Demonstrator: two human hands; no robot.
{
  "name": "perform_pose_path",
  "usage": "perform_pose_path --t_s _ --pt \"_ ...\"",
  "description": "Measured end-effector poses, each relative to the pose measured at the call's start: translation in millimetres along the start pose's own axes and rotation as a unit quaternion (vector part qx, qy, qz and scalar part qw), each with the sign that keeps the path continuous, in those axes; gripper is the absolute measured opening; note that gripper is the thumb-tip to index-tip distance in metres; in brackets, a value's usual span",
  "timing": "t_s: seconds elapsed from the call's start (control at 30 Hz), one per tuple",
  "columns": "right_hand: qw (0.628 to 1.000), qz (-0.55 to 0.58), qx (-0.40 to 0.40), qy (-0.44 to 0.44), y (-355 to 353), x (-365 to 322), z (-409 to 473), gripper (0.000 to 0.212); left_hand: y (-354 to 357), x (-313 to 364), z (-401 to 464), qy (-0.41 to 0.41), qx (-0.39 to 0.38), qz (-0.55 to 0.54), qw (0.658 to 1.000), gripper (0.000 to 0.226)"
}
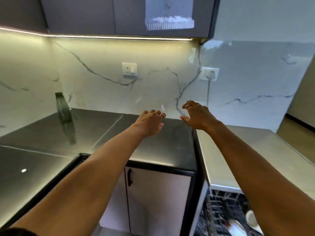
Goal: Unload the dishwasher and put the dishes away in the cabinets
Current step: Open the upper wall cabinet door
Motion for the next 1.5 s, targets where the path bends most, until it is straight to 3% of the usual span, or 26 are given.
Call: perform_pose_path --t_s 0.43,0.6,0.77,0.97,1.1,1.27,1.5 --pt "0.991 -0.064 0.107 -0.046 -77 -85 130 0.055 -88 -136 29 -0.056 0.109 -0.045 0.991 0.047" --pt "0.984 -0.100 0.140 -0.042 -98 -89 176 0.055 -112 -167 64 -0.066 0.174 -0.142 0.972 0.046" --pt "0.976 -0.116 0.181 -0.038 -102 -88 227 0.055 -133 -192 113 -0.082 0.244 -0.255 0.932 0.041" --pt "0.959 -0.154 0.235 -0.036 -110 -76 299 0.061 -163 -214 183 -0.112 0.299 -0.408 0.855 0.042" --pt "0.941 -0.163 0.294 -0.027 -129 -71 342 0.063 -173 -232 223 -0.133 0.317 -0.537 0.771 0.047" --pt "0.937 -0.163 0.306 -0.036 -132 -73 383 0.066 -177 -254 261 -0.129 0.294 -0.661 0.678 0.058" --pt "0.936 -0.172 0.307 -0.013 -127 -78 413 0.067 -185 -271 293 -0.101 0.280 -0.785 0.543 0.033"
Point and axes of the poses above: each hand's wrist, its own z-axis towards the middle knuckle, its own y-axis out of the palm, x = y × z, the point moved 2 cm from there along z, towards the middle knuckle, and after that the axes turned 15 degrees about -z, right-handed, at the moved point
